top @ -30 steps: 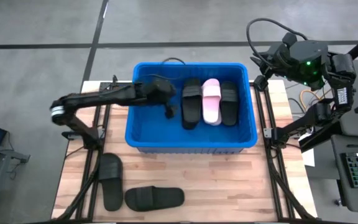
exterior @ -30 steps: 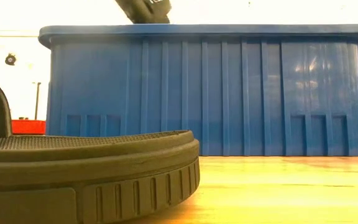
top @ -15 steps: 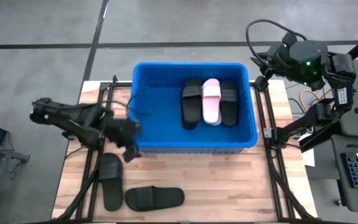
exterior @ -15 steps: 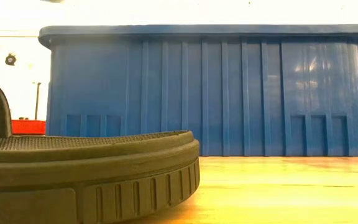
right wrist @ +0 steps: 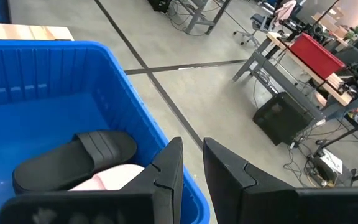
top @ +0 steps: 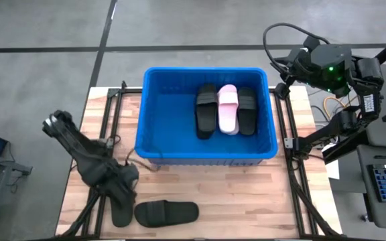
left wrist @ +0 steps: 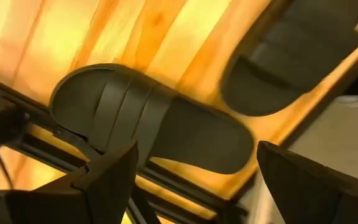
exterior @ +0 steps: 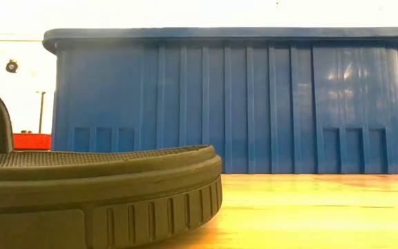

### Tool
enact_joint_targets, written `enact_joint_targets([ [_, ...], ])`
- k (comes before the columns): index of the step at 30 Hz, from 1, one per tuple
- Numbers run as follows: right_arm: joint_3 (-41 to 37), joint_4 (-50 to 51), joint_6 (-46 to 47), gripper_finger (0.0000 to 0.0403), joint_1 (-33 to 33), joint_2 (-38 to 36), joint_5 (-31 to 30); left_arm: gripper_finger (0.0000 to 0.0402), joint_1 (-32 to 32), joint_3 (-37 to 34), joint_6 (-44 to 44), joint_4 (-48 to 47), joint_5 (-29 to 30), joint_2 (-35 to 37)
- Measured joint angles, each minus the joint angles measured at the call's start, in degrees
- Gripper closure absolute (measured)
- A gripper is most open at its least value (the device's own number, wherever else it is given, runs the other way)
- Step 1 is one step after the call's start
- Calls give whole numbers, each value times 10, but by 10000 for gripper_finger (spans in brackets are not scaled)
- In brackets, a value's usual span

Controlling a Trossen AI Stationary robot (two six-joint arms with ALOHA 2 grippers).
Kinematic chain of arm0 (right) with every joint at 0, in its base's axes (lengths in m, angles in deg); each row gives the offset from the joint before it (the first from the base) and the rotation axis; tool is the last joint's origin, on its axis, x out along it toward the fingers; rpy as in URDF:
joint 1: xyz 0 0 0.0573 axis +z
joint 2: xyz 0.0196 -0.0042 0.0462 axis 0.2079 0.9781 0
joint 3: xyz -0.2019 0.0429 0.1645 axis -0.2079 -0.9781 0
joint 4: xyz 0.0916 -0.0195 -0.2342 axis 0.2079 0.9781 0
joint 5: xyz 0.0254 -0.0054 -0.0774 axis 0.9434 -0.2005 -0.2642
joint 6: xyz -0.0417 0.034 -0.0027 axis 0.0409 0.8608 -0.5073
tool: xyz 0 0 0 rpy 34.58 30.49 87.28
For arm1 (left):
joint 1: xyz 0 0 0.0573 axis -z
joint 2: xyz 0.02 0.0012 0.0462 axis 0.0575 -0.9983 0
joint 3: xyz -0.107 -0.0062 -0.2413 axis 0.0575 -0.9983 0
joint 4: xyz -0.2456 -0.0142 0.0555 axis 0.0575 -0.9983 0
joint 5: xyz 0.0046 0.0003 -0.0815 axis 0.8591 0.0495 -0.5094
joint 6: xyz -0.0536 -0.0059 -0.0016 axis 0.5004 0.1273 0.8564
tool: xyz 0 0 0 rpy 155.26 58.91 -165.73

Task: Pick and place slides into bin
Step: Put the black slide into the blue bin

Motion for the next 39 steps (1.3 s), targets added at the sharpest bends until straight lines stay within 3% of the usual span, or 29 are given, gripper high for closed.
enact_joint_targets([
  [5,0,0,-1,349,0,0,0,89,41,-12,-26,-11,16,-67],
  [13,0,1,-1,349,0,0,0,89,98,-19,-25,-58,90,-164],
  [17,0,11,0,349,0,0,0,89,121,-21,-28,-57,92,-195],
  [24,0,11,1,349,0,0,0,89,157,-70,9,-57,89,-211],
  [39,0,10,6,349,0,0,0,89,157,-192,36,39,87,-207],
])
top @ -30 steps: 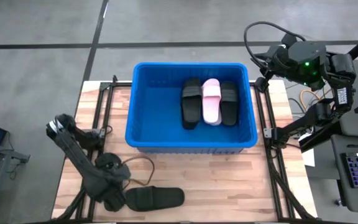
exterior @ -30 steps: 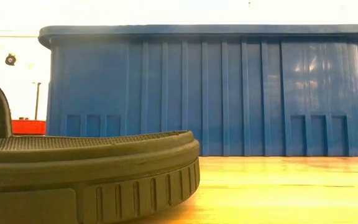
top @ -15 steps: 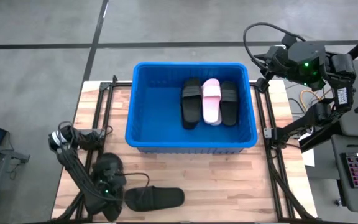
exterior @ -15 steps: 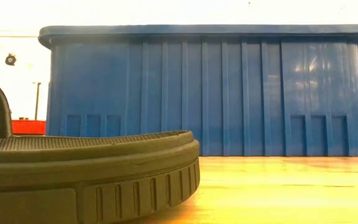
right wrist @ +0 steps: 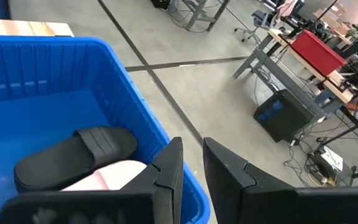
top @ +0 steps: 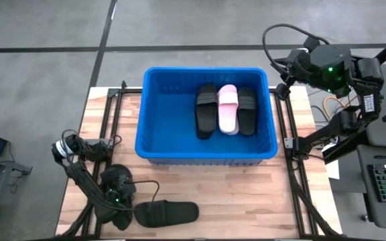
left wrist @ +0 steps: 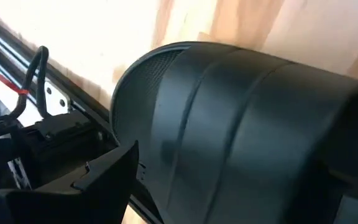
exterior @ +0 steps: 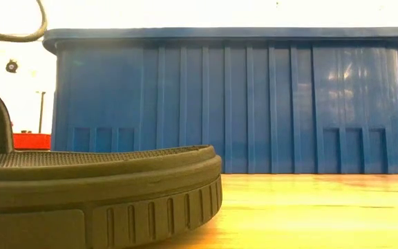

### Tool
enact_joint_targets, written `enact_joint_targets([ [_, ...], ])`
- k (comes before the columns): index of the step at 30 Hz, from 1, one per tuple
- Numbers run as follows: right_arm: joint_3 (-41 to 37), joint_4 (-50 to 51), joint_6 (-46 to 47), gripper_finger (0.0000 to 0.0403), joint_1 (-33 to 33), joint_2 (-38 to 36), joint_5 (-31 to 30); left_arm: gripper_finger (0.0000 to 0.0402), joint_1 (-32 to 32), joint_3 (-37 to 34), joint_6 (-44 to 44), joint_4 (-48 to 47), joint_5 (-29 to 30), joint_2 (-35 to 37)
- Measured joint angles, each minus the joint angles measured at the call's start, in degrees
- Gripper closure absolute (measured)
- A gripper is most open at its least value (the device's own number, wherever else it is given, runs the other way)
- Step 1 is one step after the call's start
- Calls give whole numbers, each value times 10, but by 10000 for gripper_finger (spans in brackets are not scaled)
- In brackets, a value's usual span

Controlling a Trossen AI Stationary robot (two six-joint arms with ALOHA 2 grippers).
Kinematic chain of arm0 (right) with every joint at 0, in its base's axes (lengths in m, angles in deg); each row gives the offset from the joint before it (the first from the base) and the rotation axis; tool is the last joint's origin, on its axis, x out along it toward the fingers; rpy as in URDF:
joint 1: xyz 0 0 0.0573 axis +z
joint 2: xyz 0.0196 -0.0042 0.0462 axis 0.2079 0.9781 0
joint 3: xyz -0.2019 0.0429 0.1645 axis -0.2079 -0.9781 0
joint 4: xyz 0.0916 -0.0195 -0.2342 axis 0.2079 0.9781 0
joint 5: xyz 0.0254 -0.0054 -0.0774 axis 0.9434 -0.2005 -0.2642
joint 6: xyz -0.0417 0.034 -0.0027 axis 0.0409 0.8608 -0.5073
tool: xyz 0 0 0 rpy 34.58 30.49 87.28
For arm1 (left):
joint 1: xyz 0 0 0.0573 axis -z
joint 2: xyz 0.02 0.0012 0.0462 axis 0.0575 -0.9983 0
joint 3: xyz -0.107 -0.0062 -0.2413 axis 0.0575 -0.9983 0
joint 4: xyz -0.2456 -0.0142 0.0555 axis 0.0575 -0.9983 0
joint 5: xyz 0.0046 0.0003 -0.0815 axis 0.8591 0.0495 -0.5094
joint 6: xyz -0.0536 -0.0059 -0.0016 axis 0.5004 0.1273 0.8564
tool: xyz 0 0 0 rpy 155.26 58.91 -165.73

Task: Pick and place slides into bin
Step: Put the black slide into the blue bin

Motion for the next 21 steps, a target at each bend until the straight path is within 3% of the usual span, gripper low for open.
enact_joint_targets([
  [4,0,0,9,349,0,0,0,95,-5,-14,0,-14,1,0],
  [9,0,0,10,349,0,0,0,146,-5,-36,0,-14,0,0],
  [13,0,0,10,349,0,0,0,226,-16,-37,0,-17,-5,1],
  [18,0,0,10,349,0,0,0,367,-49,6,-59,-37,0,17],
  [21,0,0,10,349,0,0,0,390,-62,33,-106,-39,-1,38],
])
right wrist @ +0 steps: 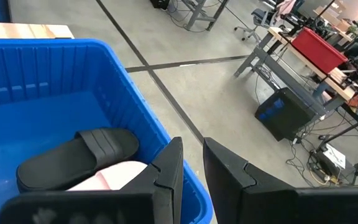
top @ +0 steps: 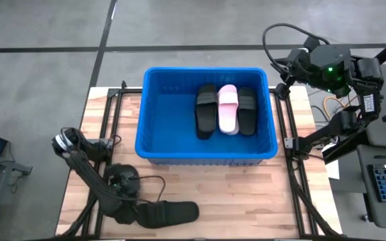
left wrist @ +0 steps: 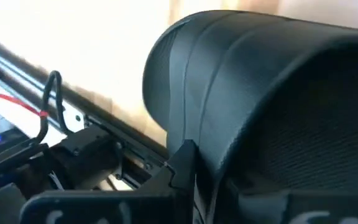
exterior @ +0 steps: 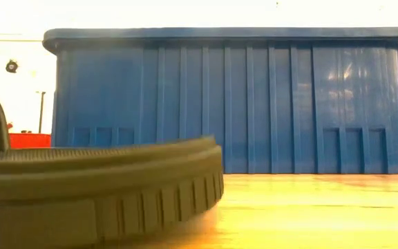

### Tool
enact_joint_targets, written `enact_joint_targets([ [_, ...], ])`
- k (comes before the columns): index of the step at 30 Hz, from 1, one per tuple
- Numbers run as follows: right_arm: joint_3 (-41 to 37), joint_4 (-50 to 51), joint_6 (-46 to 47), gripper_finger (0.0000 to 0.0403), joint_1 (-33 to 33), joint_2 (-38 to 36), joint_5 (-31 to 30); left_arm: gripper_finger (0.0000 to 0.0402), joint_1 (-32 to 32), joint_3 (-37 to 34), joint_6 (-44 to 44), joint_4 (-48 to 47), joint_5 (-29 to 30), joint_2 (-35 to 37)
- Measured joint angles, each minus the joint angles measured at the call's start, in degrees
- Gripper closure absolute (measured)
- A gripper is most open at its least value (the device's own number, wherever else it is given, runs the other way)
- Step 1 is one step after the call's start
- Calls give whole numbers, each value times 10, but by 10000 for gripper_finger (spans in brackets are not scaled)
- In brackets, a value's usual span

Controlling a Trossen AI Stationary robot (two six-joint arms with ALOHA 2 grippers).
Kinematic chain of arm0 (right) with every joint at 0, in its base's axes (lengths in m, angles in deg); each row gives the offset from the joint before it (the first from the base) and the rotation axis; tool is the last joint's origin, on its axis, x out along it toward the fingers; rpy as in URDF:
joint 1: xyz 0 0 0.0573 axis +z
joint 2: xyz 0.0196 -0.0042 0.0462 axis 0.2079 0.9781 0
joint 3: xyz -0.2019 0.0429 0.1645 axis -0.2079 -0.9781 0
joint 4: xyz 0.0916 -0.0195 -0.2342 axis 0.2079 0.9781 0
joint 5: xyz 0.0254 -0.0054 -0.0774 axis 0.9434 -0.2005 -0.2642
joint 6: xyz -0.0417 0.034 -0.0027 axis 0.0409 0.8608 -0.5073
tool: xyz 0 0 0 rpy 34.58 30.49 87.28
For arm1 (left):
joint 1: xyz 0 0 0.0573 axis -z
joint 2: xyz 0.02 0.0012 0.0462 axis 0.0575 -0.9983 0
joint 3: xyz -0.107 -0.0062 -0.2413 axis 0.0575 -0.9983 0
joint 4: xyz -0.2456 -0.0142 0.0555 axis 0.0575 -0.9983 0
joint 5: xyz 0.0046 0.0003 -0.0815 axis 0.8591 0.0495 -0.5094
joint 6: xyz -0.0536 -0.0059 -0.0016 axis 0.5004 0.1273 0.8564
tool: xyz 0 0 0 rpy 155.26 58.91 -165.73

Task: Pick and place slides into bin
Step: Put the black slide into the blue bin

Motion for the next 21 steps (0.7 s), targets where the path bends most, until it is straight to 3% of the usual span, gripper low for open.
enact_joint_targets([
  [11,0,0,0,349,0,0,0,400,-46,161,-49,-24,9,118],
  [16,0,0,0,349,0,0,0,401,-108,266,-91,38,121,150],
  [21,0,0,0,349,0,0,0,401,-185,340,-271,176,248,165],
])
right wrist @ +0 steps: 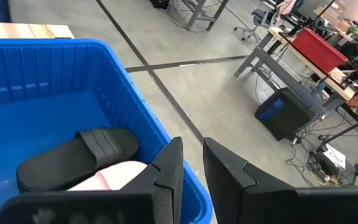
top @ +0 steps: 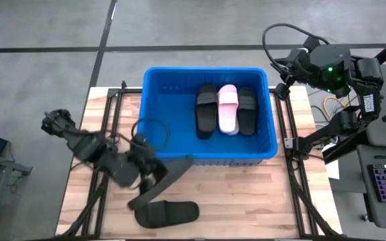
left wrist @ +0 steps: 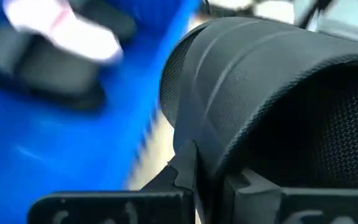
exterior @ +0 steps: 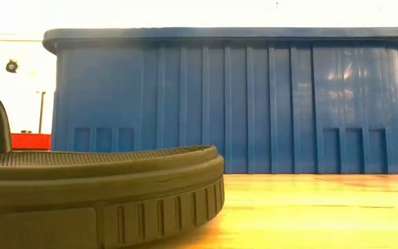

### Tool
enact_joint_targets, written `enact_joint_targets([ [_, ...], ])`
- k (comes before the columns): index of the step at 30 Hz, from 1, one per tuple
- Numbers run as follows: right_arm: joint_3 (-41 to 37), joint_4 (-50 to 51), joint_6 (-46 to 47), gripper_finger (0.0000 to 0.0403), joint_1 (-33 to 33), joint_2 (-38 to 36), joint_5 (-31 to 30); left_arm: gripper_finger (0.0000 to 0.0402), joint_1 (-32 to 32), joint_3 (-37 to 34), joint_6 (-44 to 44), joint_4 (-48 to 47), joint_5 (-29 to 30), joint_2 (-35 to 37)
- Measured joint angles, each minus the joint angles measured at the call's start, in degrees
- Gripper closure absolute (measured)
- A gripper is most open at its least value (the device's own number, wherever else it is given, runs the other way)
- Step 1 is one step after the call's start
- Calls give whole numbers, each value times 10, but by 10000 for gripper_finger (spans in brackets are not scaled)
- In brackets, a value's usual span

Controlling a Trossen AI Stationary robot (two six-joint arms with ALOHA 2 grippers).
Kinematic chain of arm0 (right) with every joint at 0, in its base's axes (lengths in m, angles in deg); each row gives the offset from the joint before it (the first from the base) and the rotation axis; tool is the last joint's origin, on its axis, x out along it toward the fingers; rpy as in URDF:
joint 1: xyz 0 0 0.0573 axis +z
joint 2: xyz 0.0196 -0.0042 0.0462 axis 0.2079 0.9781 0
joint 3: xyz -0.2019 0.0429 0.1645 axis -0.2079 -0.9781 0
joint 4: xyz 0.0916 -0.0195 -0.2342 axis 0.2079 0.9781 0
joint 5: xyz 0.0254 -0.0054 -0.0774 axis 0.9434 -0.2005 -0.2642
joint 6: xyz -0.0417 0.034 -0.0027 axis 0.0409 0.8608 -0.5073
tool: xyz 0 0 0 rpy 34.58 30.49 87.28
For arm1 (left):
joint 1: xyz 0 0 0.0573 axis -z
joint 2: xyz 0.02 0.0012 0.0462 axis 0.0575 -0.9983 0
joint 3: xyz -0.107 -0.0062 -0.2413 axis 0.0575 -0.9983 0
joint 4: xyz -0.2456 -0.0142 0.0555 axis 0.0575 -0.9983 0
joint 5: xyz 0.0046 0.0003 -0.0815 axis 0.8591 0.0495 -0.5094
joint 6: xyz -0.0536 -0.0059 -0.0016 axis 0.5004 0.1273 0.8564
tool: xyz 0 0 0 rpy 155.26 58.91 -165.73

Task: Pick and place slides into bin
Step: Put the black slide into the blue bin

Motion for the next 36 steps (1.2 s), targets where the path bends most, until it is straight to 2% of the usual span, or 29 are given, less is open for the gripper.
enact_joint_targets([
  [4,0,0,0,349,0,0,0,401,-75,34,-107,8,56,-16],
  [7,0,0,0,349,0,0,0,401,-140,31,-179,5,107,-31],
  [13,0,-1,0,349,0,0,0,401,-275,13,-315,2,146,-78],
  [19,0,0,6,349,0,0,0,401,-350,-35,-447,-1,275,-111],
  [22,0,0,15,349,0,0,0,401,-383,-84,-469,48,263,-115],
  [28,0,-1,15,349,0,0,0,401,-425,-203,-491,220,245,-115],
  [36,0,-1,16,349,0,0,0,402,-467,-305,-495,287,247,-117],
])
